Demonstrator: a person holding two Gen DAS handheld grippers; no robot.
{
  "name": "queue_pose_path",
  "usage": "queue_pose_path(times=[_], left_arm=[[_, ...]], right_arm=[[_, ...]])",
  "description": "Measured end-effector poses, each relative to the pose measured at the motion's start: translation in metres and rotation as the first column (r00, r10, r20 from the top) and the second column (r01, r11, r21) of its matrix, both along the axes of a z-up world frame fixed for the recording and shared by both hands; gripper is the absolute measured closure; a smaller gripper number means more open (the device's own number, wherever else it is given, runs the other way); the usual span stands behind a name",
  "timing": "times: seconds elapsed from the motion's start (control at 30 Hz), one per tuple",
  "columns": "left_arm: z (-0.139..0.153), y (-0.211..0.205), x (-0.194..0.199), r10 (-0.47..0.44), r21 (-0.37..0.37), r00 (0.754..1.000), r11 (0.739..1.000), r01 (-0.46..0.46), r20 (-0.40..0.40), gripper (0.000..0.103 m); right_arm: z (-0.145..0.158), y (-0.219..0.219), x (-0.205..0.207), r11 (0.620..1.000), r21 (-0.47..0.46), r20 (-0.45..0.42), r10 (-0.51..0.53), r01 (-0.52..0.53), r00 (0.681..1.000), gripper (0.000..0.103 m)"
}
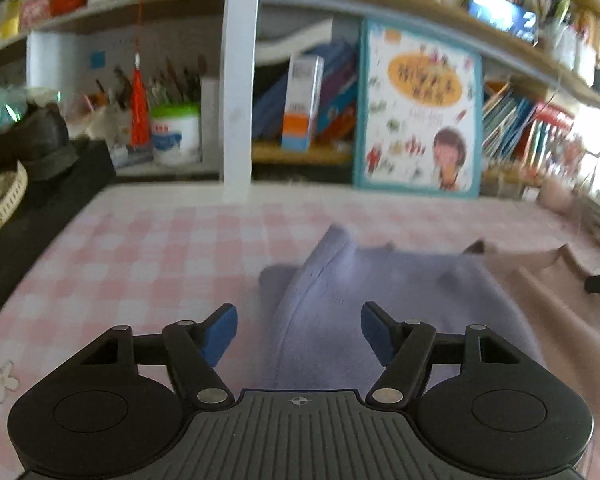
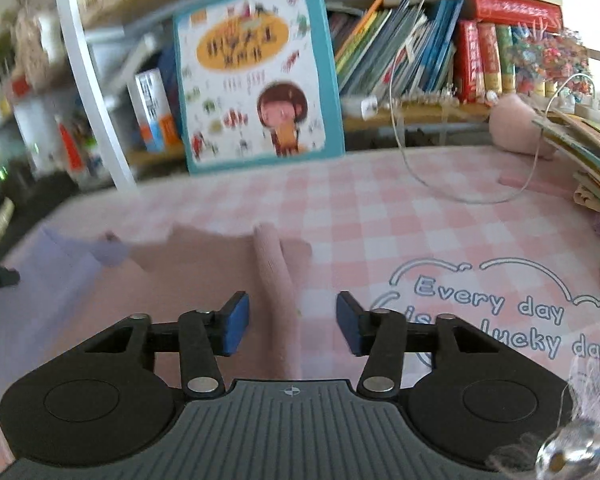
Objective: Fold clothes
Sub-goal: 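Lower the folded edges onto the sweater and open both grippers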
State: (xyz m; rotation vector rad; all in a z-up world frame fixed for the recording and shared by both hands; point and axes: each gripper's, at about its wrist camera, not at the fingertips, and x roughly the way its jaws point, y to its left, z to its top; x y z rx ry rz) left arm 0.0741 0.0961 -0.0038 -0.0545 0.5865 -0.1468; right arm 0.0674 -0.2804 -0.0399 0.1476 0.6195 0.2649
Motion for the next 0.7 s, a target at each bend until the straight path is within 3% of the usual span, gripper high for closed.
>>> queue_pose_path(times=[0.03, 0.07, 0.1, 0.13, 0.17, 0.3, 0.5, 0.6, 0.63, 0.7], left_arm=[[-0.001, 0.004, -0.001, 0.002, -0.030, 1.000, 1.000, -0.002, 0.001, 0.063], [-0.001, 0.008, -0.002, 0.004, -0.060, 1.000, 0.998, -0.004, 0.002, 0.080], [-0.002, 0.012, -0.004, 0.006, -0.090, 1.000, 0.996, -0.005, 0.003, 0.083], [-0.003, 0.016, -0.005, 0.007, -0.120, 1.000, 0.993, -0.007, 0.004, 0.092], [-0.003, 0.020, -0.006, 0.009, -0.149, 1.000, 0.989, -0.008, 0.005, 0.094], [-0.006, 0.036, -0.011, 0.017, -0.266, 1.000, 0.964, -0.015, 0.008, 0.094], [-0.020, 0.044, -0.006, 0.037, -0.326, 0.999, 0.944, -0.047, -0.037, 0.092], [-0.019, 0.047, -0.006, 0.021, -0.346, 0.999, 0.938, -0.036, -0.046, 0.074], [-0.020, 0.048, -0.005, 0.012, -0.353, 0.999, 0.935, -0.028, -0.048, 0.062], [-0.022, 0.049, -0.005, 0.000, -0.370, 0.999, 0.929, -0.019, -0.052, 0.057]], right_arm=[[-0.001, -0.001, 0.001, 1.000, 0.019, -0.003, 0.009, -0.009, 1.000, 0.071], [-0.003, -0.002, 0.002, 0.999, 0.038, -0.007, 0.019, -0.018, 1.000, 0.090], [-0.002, -0.004, 0.002, 0.998, 0.065, -0.005, 0.023, -0.023, 1.000, 0.096], [0.002, -0.006, -0.002, 0.996, 0.083, 0.026, 0.019, -0.022, 0.999, 0.096], [0.005, -0.007, -0.006, 0.995, 0.102, 0.057, 0.015, -0.021, 0.998, 0.096], [0.018, -0.016, -0.016, 0.984, 0.180, 0.130, -0.011, -0.012, 0.991, 0.097], [-0.002, -0.007, 0.005, 0.993, 0.114, -0.002, -0.026, 0.026, 1.000, 0.096], [-0.007, -0.015, 0.004, 0.984, 0.174, -0.027, -0.041, 0.045, 0.999, 0.081], [-0.007, -0.018, 0.004, 0.980, 0.194, -0.042, -0.044, 0.052, 0.998, 0.066], [-0.010, -0.024, 0.002, 0.970, 0.236, -0.071, -0.035, 0.051, 0.997, 0.063]])
